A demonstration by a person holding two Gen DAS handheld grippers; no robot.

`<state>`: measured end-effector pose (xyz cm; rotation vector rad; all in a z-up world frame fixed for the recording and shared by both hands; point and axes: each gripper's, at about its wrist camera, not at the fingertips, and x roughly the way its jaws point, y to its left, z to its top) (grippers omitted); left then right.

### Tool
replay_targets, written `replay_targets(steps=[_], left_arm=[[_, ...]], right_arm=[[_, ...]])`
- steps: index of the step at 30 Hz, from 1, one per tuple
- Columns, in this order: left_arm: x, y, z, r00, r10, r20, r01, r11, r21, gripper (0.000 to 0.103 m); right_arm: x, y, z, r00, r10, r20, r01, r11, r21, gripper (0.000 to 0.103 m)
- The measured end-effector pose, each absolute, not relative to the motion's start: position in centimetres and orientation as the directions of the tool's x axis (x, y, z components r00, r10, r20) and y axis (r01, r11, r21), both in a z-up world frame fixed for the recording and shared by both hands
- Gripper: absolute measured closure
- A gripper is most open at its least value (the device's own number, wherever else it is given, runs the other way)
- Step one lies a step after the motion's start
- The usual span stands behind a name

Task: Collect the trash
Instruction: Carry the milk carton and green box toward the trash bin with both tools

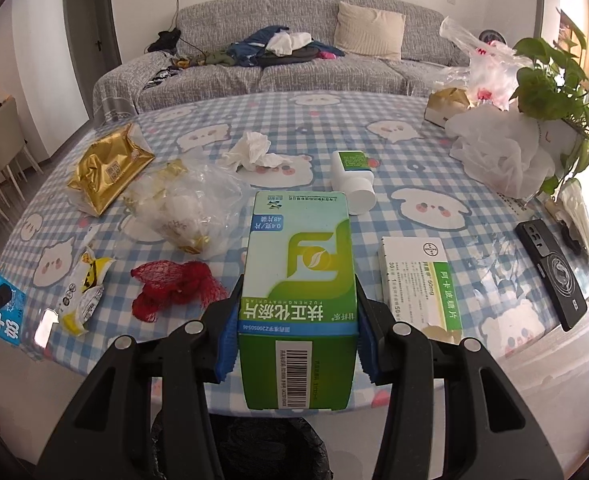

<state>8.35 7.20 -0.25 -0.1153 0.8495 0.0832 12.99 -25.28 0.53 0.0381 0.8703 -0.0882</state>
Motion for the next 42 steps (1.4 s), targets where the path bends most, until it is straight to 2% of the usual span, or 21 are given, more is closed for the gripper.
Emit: replay_targets(steps=[14,42], left_arm=[[5.2,7.6,1.0,0.677,0.001,-0.736,-0.121,0.987,-0.110,0.064],[-2.8,6.4,-1.8,0.659,-0.020,-0.752,-0.091,0.990,-0.106,0.064]], right_arm=[[8.4,-24.5,0.8,0.663,-0.062,-0.746,0.073,0.997,-0.018,0.058],[-0.2,-22.5,-0.6,0.666,-0.021,-0.746,0.044,0.999,0.011,0.058]])
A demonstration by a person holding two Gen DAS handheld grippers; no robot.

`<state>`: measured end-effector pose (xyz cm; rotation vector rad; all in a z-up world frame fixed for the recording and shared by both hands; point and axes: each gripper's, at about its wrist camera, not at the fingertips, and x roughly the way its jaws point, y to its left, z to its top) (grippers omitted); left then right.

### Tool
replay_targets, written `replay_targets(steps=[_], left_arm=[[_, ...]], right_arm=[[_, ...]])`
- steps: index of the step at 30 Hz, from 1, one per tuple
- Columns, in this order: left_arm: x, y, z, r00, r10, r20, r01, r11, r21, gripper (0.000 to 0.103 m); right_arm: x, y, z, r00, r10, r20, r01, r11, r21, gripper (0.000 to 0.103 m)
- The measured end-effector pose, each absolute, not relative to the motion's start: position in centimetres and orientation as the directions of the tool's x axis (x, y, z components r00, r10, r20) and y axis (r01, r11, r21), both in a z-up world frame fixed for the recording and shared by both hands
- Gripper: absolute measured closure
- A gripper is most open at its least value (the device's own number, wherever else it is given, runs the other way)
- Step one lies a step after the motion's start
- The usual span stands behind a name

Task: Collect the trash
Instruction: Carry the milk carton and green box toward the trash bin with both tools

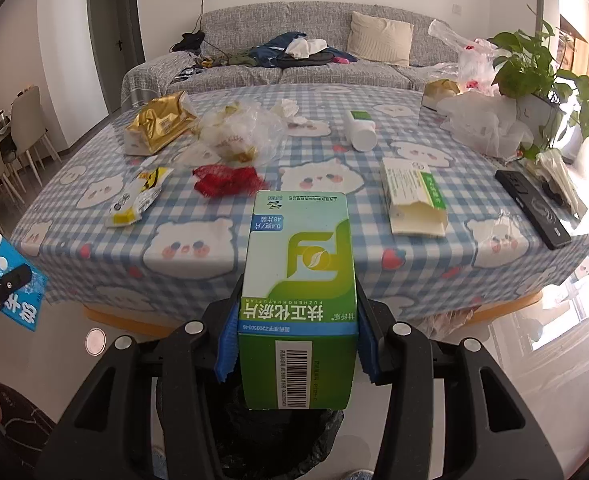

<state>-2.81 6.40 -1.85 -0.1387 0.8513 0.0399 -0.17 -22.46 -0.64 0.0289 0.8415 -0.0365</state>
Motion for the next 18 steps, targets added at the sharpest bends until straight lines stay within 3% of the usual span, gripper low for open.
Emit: replay_targets(steps=[18], left_arm=[[-6.4,5.6,-4.9,0.613,-0.001,-0.790,-0.088,0.994,-0.070,0.064]], right_arm=[[-4.1,-20.5,-3.3,0.627,0.006,-0.779,0.018,1.000,0.022,0.058]])
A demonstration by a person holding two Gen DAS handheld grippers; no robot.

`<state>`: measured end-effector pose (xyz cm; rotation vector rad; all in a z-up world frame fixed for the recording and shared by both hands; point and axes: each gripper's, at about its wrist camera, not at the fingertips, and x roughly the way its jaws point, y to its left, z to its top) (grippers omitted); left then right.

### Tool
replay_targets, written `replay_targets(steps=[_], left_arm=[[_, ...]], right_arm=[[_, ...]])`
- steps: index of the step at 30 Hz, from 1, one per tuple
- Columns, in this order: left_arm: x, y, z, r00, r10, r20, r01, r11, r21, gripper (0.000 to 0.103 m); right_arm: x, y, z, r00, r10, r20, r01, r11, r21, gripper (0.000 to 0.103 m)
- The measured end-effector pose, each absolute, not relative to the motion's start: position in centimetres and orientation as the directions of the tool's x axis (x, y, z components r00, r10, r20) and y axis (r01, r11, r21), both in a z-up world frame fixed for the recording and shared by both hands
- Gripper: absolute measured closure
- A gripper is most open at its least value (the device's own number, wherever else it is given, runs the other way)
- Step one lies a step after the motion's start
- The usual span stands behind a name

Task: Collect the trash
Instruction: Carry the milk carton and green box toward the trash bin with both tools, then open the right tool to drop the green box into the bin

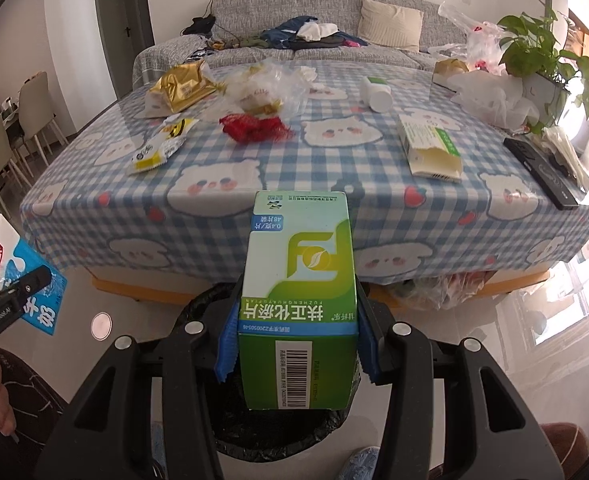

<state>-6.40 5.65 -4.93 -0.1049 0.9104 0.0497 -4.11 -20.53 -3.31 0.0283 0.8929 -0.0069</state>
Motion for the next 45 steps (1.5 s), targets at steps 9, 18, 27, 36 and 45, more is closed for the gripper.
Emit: replay_targets(steps=[9,18,27,36,45], left_arm=[[-7.6,5.0,-7.1,0.585,-0.001,-0.811,-0.086,0.994,-0.064,0.064],[-8.4,3.5,-10.2,0.541,0.001,-0.841,-0.072,0.996,-0.046,0.064],[-7.6,3.8,-12.5,0.519,-0.019,-0.854,-0.079,0.994,-0.070,0.064],[-7.1,4.6,-14.9,0.484,0.003,-0.875,-0.102,0.993,-0.053,0.064],[-6.9,5.2,-15.1,0.479,0.013,-0.878,-0.119,0.992,-0.050,0.064]], right_arm=[[-4.7,-19.5,-6.2,0.581,0.017,-0.814,0.007,1.000,0.026,0.058],[-4.2,-17.3,-9.6,0.523,0.045,-0.851,-0.040,0.999,0.029,0.058],[-3.1,-14.1,-13.3,0.465,0.066,-0.883,-0.098,0.995,0.023,0.058],[-2.3,-11.7,-16.8,0.406,0.075,-0.911,-0.131,0.991,0.023,0.058],[-2.1,-10.2,-17.6,0.395,0.102,-0.913,-0.152,0.987,0.044,0.057]])
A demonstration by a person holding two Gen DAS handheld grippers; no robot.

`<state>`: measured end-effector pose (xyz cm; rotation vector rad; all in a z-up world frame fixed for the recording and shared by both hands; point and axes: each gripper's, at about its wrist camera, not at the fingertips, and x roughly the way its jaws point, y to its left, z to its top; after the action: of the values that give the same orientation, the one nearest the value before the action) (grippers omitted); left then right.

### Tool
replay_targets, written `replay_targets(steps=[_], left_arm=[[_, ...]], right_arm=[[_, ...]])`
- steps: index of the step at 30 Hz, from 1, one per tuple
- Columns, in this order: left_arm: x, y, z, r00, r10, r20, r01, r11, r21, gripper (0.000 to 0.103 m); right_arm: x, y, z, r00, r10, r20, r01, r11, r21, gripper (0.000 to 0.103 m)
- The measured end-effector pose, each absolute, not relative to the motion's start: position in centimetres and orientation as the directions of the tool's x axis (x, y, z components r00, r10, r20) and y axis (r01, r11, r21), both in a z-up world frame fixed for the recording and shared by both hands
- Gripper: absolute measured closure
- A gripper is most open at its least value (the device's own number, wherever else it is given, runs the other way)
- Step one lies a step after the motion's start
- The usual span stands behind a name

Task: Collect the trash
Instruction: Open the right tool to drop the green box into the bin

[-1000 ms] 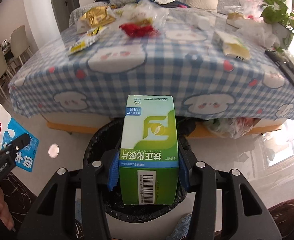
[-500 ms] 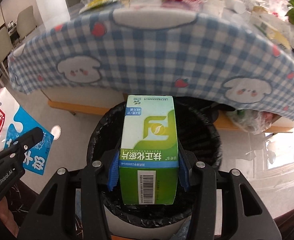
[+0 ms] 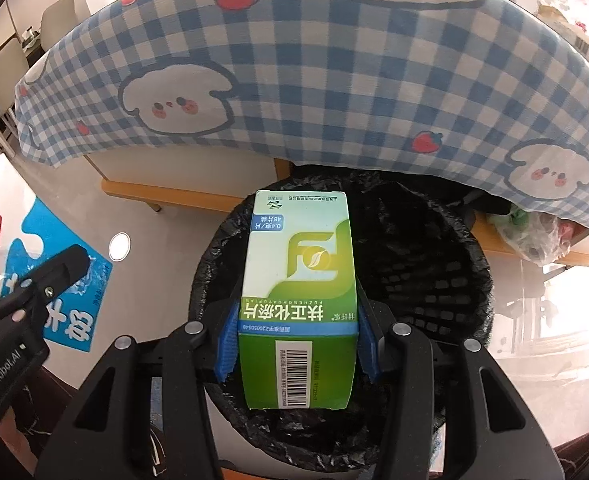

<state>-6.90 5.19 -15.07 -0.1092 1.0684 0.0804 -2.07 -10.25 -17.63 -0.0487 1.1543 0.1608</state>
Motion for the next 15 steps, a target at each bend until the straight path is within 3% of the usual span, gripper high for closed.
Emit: replay_targets(steps=[3,9,15], left_arm=[[-6.5,5.3,-15.3,0.478,0.013,-0.878,-0.115,0.992,-0.048,0.064],[-5.9,4.6,-15.8,0.472,0.000,-0.882,-0.105,0.993,-0.056,0.064],[-5.5,2.6,-16.0,0.470,-0.026,-0.882,-0.072,0.995,-0.068,0.064]], right_arm=[[-1.7,-9.9,-17.8,0.406,0.090,-0.909,-0.146,0.989,0.033,0.055],[-1.4,-11.3,-17.5,0.416,0.069,-0.907,-0.135,0.991,0.014,0.025],[-1.7,-14.5,-17.3,0.417,0.052,-0.908,-0.102,0.995,0.010,0.012]])
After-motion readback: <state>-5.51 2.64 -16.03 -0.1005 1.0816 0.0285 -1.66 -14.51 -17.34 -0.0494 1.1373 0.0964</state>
